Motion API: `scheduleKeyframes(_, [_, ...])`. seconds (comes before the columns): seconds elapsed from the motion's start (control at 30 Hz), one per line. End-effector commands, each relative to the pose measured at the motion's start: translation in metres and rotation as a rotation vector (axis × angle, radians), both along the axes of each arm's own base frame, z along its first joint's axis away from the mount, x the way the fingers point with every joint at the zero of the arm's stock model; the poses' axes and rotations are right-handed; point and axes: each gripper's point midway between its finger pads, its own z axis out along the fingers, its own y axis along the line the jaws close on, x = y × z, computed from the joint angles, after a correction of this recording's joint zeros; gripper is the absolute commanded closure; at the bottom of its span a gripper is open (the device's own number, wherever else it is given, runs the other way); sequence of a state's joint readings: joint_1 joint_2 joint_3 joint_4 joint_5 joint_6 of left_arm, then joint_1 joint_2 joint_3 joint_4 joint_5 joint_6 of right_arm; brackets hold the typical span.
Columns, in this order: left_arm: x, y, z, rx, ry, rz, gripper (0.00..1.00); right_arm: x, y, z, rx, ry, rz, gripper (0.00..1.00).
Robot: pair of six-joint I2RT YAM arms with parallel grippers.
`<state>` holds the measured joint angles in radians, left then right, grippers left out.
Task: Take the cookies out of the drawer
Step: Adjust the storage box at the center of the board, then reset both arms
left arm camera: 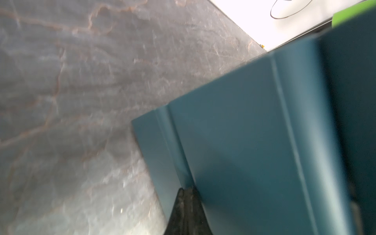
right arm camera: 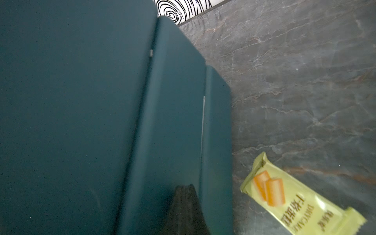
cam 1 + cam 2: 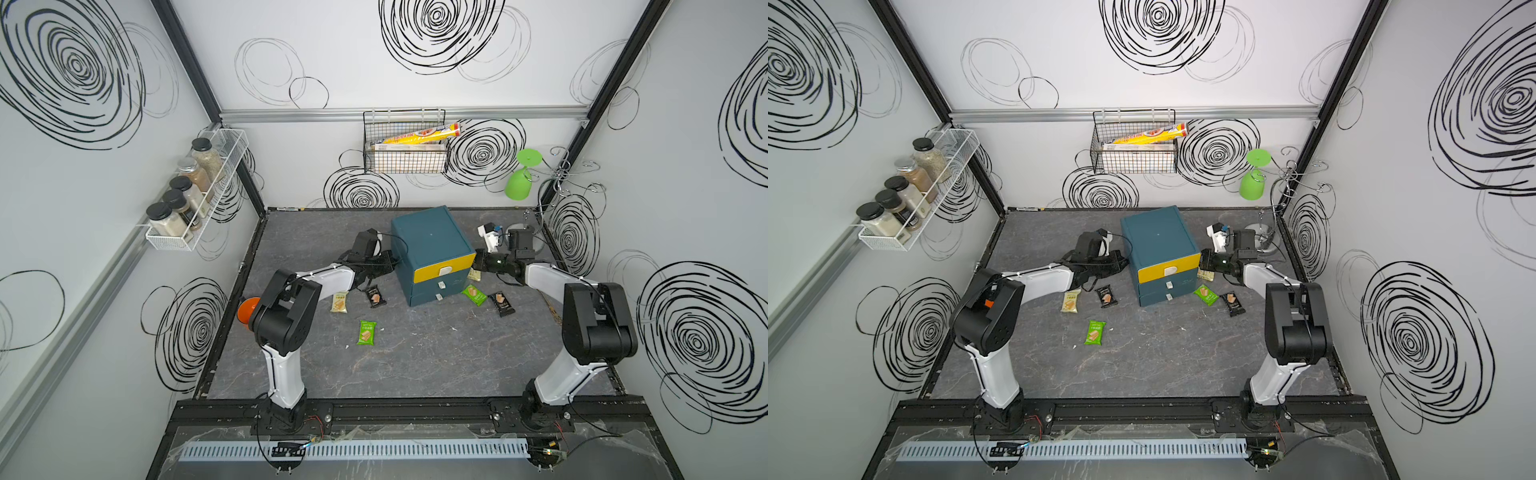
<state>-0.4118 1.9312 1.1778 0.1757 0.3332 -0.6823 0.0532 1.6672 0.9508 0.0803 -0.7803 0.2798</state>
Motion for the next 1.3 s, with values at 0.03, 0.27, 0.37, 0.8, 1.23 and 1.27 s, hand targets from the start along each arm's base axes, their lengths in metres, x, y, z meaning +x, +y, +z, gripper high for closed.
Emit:
scheduleKeyframes(0.03, [0.013, -0.018, 0.017, -0.013, -0.076, -0.078, 1.00, -0.022, 0.011, 0.003, -0.007, -0.003, 0.051, 1.00])
scheduleKeyframes(0.27, [0.005, -0.010, 0.017, -0.009, -0.080, -0.070, 1.00, -0.016, 0.002, -0.001, -0.050, -0.005, 0.014, 1.00])
scheduleKeyframes(0.37, [0.002, 0.006, 0.022, -0.002, -0.086, -0.041, 1.00, -0.004, -0.003, 0.011, -0.055, -0.034, -0.009, 1.00])
scheduleKeyframes(0.8, [-0.008, 0.106, 0.176, 0.065, -0.453, 0.139, 0.01, 0.011, -0.073, 0.106, -0.296, -0.316, -0.320, 0.63])
scheduleKeyframes(1.23, [-0.086, 0.254, 0.176, 0.261, -0.770, 0.579, 0.01, -0.080, -0.124, 0.134, -0.356, -0.893, -0.679, 0.00])
scheduleKeyframes(1.27, [-0.095, 0.268, 0.171, 0.274, -0.814, 0.645, 0.01, -0.082, -0.131, 0.129, -0.371, -0.910, -0.716, 0.00])
